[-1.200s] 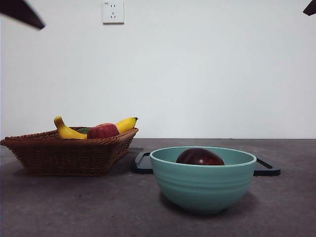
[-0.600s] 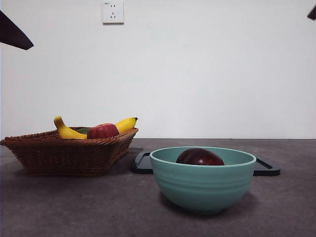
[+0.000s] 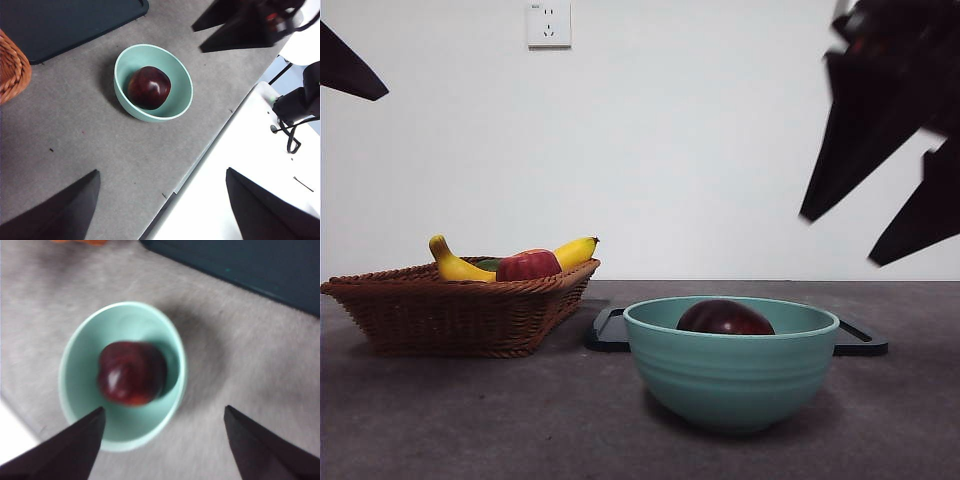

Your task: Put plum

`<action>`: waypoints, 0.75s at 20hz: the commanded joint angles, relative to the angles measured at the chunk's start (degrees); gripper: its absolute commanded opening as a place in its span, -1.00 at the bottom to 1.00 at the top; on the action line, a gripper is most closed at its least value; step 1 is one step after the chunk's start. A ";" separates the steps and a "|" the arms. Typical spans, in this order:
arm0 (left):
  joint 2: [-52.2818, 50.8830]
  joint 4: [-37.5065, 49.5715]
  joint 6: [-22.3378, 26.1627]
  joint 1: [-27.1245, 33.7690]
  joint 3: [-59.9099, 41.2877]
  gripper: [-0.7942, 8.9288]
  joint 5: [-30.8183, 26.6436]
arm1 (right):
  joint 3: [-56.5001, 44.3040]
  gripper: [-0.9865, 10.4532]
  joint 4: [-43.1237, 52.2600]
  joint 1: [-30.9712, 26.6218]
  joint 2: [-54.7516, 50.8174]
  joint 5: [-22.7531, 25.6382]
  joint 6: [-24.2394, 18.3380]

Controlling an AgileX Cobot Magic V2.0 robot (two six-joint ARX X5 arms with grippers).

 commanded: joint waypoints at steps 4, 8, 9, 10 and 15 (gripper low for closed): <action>0.24 1.05 0.04 -0.26 0.57 -0.01 0.33 | 0.22 -0.38 6.73 3.04 8.66 4.00 1.66; 0.24 1.07 0.04 -0.26 0.57 -0.01 0.33 | 0.22 -0.46 9.27 4.15 12.72 6.14 1.73; 0.24 1.09 0.04 -0.26 0.57 -0.01 0.33 | 0.22 -0.47 9.70 4.33 13.53 6.12 1.86; 0.24 1.07 0.04 -0.26 0.57 -0.01 0.33 | 0.22 -0.50 10.14 4.59 14.29 6.21 1.86; 0.24 1.07 0.07 -0.26 0.57 -0.01 0.33 | 0.28 -0.81 11.82 5.22 15.43 6.05 1.88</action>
